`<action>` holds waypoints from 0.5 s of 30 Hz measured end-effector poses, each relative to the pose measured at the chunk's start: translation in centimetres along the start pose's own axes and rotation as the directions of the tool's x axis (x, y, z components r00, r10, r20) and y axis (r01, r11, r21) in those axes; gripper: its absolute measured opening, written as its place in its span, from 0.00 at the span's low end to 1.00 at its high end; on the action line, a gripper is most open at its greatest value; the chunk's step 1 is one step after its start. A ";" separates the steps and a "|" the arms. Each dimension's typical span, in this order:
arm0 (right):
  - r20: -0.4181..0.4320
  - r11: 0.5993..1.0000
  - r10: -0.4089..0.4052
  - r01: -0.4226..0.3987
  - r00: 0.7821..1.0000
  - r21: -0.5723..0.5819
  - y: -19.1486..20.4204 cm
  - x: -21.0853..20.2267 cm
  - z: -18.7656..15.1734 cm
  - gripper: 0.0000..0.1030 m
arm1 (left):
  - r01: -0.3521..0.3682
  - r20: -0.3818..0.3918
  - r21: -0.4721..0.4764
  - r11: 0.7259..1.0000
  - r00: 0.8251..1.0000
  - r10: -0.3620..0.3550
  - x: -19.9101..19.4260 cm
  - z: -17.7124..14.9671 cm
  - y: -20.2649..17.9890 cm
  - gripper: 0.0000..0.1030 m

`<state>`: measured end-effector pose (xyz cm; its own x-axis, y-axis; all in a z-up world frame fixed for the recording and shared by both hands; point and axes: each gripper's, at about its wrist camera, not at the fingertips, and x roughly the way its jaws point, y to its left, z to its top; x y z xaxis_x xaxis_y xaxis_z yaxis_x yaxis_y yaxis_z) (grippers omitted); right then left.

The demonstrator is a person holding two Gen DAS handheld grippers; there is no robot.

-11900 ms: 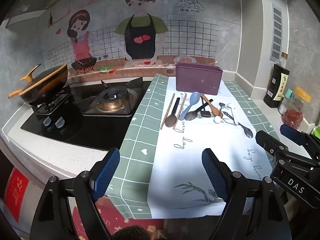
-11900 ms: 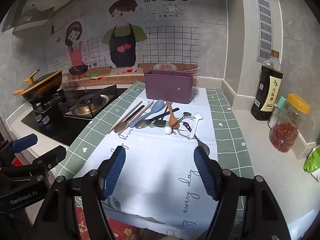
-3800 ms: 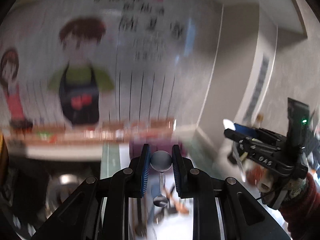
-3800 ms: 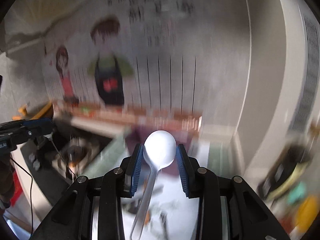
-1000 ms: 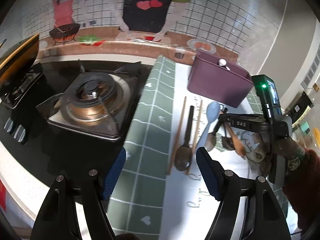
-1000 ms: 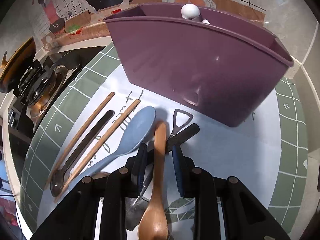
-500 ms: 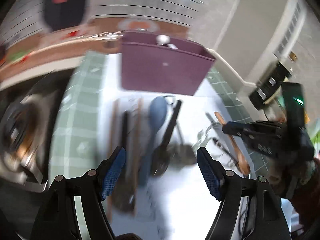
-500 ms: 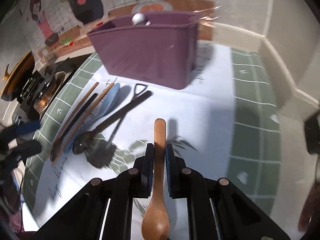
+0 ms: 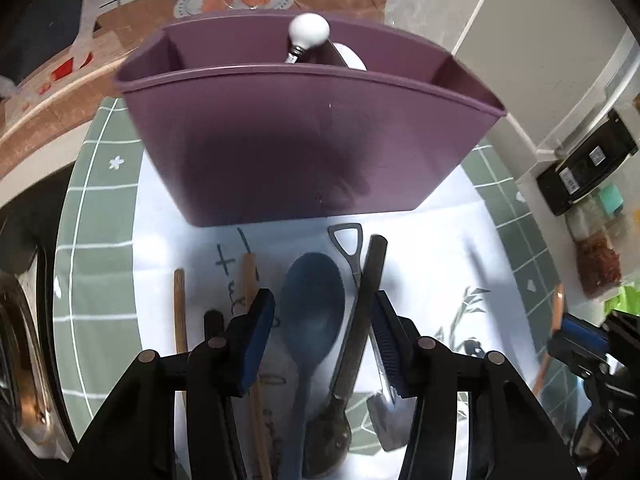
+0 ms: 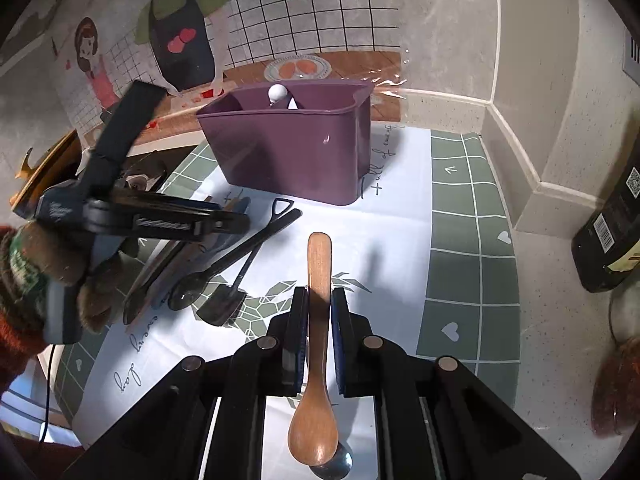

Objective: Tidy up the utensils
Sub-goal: 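Grasp the blue plastic spoon with the left gripper while the right gripper holds the wooden spoon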

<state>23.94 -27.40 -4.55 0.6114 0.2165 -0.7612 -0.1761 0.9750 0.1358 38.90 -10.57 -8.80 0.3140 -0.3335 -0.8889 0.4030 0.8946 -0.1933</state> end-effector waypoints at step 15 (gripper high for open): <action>0.020 0.998 0.006 -0.008 1.000 0.055 -0.3 -0.4 -0.7 0.10 | -0.026 -0.028 -0.036 0.999 0.999 0.025 1.0 -0.1 -0.5 0.34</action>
<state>23.22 -27.80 -4.70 0.6253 0.2237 -0.7476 -0.1381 0.9746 0.1761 38.89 -11.33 -9.66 0.3001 -0.3023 -0.9047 0.3636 0.9131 -0.1845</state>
